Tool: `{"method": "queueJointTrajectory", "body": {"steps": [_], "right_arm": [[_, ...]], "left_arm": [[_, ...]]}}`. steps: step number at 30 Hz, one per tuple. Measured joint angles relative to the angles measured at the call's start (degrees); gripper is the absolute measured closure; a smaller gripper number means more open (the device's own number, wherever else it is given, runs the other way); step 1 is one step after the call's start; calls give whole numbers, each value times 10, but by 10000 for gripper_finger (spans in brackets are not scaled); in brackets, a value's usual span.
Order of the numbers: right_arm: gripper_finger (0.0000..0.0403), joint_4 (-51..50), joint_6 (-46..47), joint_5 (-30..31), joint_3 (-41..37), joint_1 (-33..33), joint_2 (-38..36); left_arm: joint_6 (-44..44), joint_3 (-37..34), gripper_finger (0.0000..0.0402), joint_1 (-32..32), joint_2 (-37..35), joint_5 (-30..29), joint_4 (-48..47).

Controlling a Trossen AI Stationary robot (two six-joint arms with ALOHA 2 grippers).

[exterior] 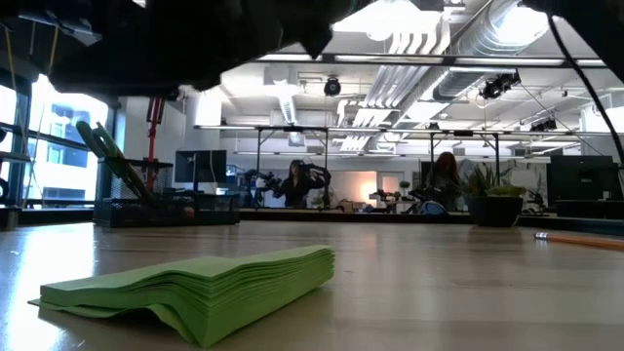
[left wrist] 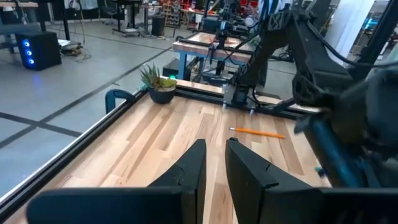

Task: Pick and place office supplies into organizer
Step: Put the left blue binder clip into the desk organizer

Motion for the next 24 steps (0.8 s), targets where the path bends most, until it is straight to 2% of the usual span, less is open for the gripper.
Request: {"method": "queueJointTrajectory", "body": {"steps": [4, 8, 24], "right_arm": [[269, -46, -2, -46, 71, 0, 60], [269, -52, -15, -43, 105, 0, 97], [269, -10, -38, -43, 103, 10, 112]], "left_arm": [[1, 0, 357, 0, 0, 0, -7], [2, 0, 357, 0, 0, 0, -8], [1, 0, 357, 0, 0, -16, -49]]}}
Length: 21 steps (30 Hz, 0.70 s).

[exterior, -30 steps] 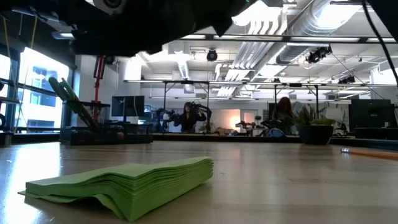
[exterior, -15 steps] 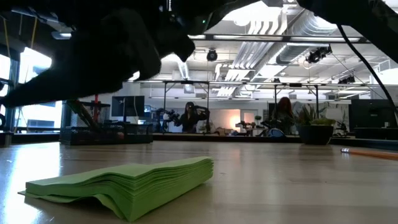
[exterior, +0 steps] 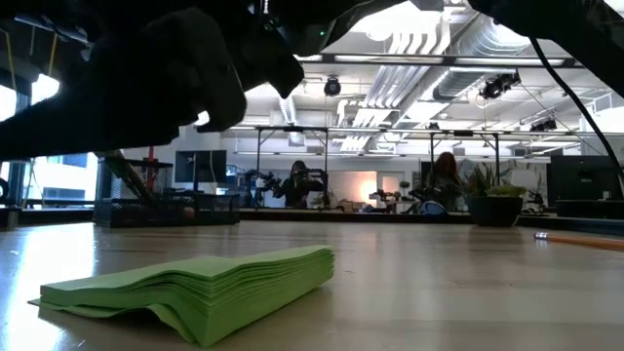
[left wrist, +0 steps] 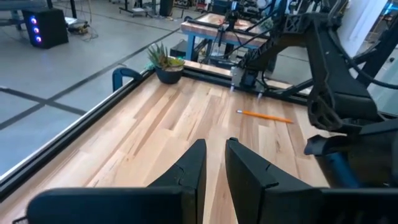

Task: Pick and place office supplies into organizer
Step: Put the left blue binder clip into the desk organizer

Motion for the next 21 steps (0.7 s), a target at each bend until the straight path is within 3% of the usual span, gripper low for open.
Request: {"method": "queueJointTrajectory", "body": {"steps": [10, 21], "right_arm": [[269, 68, 5, 2, -1, 2, 35], [269, 68, 7, -18, 0, -1, 40]], "left_arm": [[-28, 0, 357, 0, 0, 17, -5], [-27, 0, 357, 0, 0, 15, -11]]}}
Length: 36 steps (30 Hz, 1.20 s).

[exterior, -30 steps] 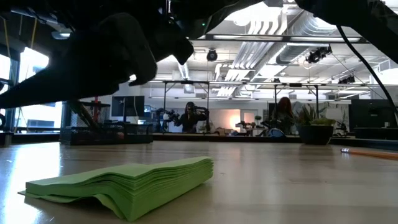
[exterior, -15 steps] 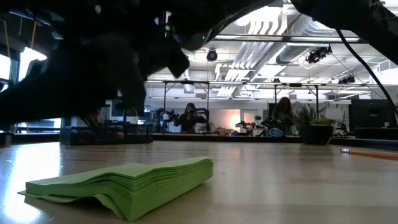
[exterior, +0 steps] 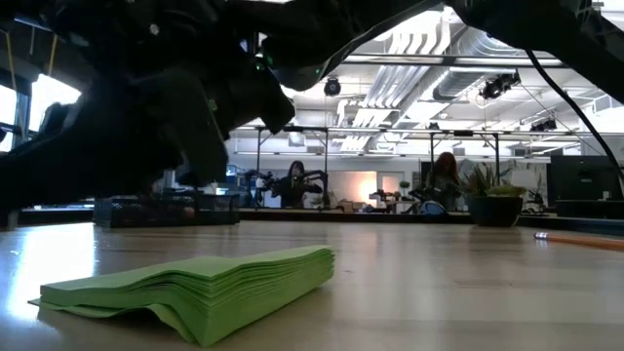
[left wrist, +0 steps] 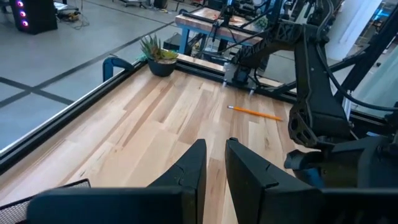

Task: Pick and place office supplies into organizer
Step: Put the left blue binder clip into the desk organizer

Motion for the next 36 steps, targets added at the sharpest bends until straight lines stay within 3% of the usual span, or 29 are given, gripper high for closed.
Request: {"method": "queueJointTrajectory", "body": {"steps": [23, 36], "right_arm": [[271, 27, -11, -10, 0, -1, 33], [355, 26, -20, -12, 0, -4, 36]], "left_arm": [[2, -19, 357, 0, 0, -16, 2], [2, -19, 357, 0, 0, -16, 4]]}}
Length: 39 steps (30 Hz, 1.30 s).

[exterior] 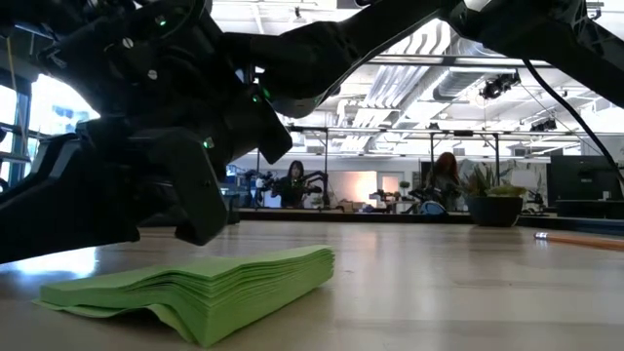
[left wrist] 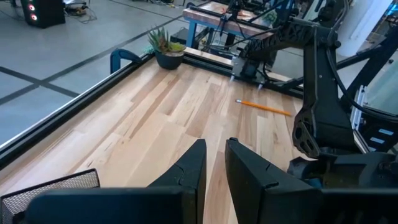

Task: Pick and place office supplies into organizer
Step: Put the left blue binder clip into the desk organizer

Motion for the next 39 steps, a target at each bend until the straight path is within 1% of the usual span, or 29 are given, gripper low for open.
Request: {"method": "queueJointTrajectory", "body": {"steps": [4, 10, 13, 16, 18, 19, 21, 23, 27, 31, 34, 39], "right_arm": [[357, 1, 0, 2, 1, 0, 0], [330, -14, 14, 5, 26, -8, 3], [326, -56, 12, 5, 65, -18, 4], [328, -134, -12, 10, 119, -32, 3], [330, -185, -36, 26, 156, -43, 3], [332, -191, -49, 40, 160, -50, -1], [335, -176, -76, 75, 140, -67, -21], [336, -166, -95, 103, 144, -88, -24], [334, -155, -100, 121, 151, -135, -25], [334, -118, -59, 147, 151, -178, -25], [334, -89, -17, 148, 151, -204, -25], [333, -60, 33, 144, 151, -226, -25]], "left_arm": [[0, 0, 357, 0, 0, 0, 0], [0, 0, 357, 0, 0, 0, 0], [0, 0, 357, 0, 0, 1, 0], [0, 0, 357, 0, 0, 4, -2], [0, 0, 357, 0, 0, 4, -2], [0, 0, 357, 0, 0, 4, -2], [0, 0, 357, 0, 0, 5, -2], [0, 0, 357, 0, -3, 6, -2], [0, 5, 357, 0, -13, 16, 7], [0, 27, 357, 0, -24, 26, 8], [0, 31, 357, 0, -33, 43, 8], [0, 31, 357, 0, -38, 47, 7]]}}
